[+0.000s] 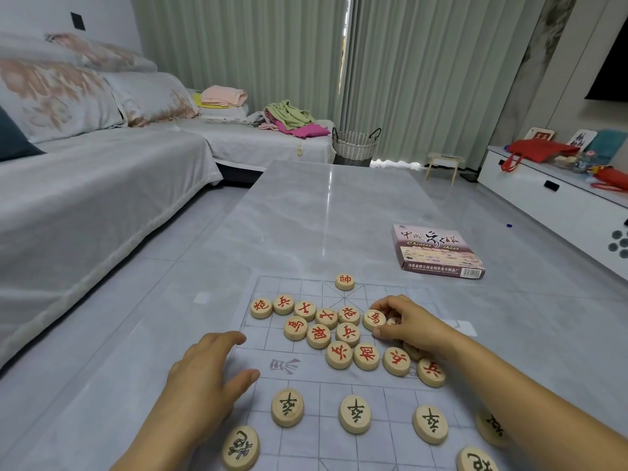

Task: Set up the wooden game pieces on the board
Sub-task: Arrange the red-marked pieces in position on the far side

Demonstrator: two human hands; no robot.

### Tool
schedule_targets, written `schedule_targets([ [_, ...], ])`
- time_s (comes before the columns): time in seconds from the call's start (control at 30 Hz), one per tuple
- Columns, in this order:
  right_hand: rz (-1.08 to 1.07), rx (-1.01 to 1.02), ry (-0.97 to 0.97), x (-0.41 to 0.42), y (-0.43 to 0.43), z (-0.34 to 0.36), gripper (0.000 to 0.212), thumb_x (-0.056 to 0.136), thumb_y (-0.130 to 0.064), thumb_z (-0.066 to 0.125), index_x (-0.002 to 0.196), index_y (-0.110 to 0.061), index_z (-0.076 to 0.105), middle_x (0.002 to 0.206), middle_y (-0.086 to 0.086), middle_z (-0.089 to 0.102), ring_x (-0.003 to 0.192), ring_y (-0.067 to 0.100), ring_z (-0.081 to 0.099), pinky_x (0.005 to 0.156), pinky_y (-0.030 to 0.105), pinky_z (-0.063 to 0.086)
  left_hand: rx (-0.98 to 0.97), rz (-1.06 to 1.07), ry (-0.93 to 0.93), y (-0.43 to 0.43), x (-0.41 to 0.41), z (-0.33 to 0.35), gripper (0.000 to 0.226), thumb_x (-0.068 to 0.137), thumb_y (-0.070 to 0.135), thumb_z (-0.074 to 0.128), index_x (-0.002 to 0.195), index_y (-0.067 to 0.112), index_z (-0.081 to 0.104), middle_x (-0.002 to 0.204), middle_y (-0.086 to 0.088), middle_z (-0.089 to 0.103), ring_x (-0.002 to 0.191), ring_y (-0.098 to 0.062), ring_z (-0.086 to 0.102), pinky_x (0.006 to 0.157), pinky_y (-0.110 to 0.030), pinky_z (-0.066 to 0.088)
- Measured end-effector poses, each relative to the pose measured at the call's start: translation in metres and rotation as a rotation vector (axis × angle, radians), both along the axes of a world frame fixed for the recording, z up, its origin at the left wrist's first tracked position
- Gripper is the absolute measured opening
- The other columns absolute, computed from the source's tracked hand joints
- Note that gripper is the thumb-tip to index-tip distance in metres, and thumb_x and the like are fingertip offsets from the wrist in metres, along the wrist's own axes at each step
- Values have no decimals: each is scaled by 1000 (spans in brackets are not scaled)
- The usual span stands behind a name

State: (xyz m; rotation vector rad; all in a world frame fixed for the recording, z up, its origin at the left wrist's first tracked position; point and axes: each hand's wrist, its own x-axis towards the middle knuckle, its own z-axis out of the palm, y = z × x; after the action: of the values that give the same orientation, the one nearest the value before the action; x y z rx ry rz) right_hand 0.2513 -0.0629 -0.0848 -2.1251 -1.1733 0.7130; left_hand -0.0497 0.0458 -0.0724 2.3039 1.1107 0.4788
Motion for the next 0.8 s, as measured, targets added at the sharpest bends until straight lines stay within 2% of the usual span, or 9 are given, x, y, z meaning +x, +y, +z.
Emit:
schedule_targets([
  [0.03, -10, 13, 49, 2, -2, -1, 30, 83, -19, 65, 111, -24, 54, 105, -4, 49, 87, 7, 51, 70, 13, 41, -2, -1, 3, 0, 0, 0, 47, 85, 35, 60, 127, 28, 43, 134, 7, 45, 126, -13, 42, 107, -34, 34],
  [0.13, -94, 109, 284, 8, -9, -4, 21, 88, -13, 58, 107, -22, 58, 104, 2, 60, 87, 17, 58, 78, 31, 47, -15, -8, 14, 0, 0, -1, 47, 85, 36, 60, 127, 28, 43, 134, 7, 45, 126, -13, 42, 107, -35, 34],
  [0.23, -227, 273, 465, 13, -15, -1, 17, 90, -6, 53, 99, -16, 63, 106, 9, 66, 97, 17, 61, 91, 29, 46, -27, -15, 20, 1, 0, -2, 46, 84, 35, 62, 126, 28, 44, 134, 6, 46, 126, -14, 42, 106, -36, 34],
  [0.3, -277, 336, 501, 15, -21, 2, 20, 91, -1, 46, 94, -12, 63, 100, 11, 66, 90, 17, 61, 84, 26, 46, -33, -12, 19, 2, 0, -3, 46, 84, 34, 62, 126, 28, 45, 133, 5, 46, 126, -15, 42, 106, -37, 34],
  [0.47, -390, 296, 335, 23, -39, 5, 13, 89, -6, 54, 89, -13, 64, 79, 6, 63, 65, 14, 52, 60, 24, 41, -50, -26, 22, 1, 1, -4, 46, 84, 34, 62, 126, 29, 44, 131, 7, 47, 125, -14, 42, 105, -37, 36],
  [0.53, -322, 210, 260, 24, -43, 3, 8, 88, -9, 58, 88, -15, 63, 78, 4, 62, 65, 14, 52, 60, 22, 42, -71, -36, 5, -1, 3, -4, 44, 84, 35, 62, 124, 31, 45, 128, 10, 46, 124, -12, 43, 104, -35, 38],
  [0.63, -193, 82, 167, 20, -42, -1, 10, 84, -13, 64, 92, -18, 61, 84, 0, 62, 77, 13, 57, 66, 19, 44, -71, -66, -56, -10, 15, -4, 39, 85, 32, 62, 121, 32, 48, 120, 14, 48, 120, -8, 44, 104, -30, 37],
  [0.73, -173, 70, 129, 18, -39, -4, 9, 84, -18, 66, 90, -22, 59, 86, 1, 62, 76, 12, 56, 64, 18, 43, -42, -90, -80, -17, 34, -7, 32, 87, 26, 60, 118, 29, 54, 111, 15, 50, 115, -8, 47, 99, -25, 39],
  [0.8, -188, 68, 96, 19, -38, -6, 6, 86, -20, 62, 88, -25, 59, 92, 1, 64, 81, 12, 57, 66, 18, 43, -11, -99, -81, -13, 49, -5, 29, 88, 22, 57, 116, 27, 57, 112, 11, 54, 113, -11, 49, 96, -25, 41],
])
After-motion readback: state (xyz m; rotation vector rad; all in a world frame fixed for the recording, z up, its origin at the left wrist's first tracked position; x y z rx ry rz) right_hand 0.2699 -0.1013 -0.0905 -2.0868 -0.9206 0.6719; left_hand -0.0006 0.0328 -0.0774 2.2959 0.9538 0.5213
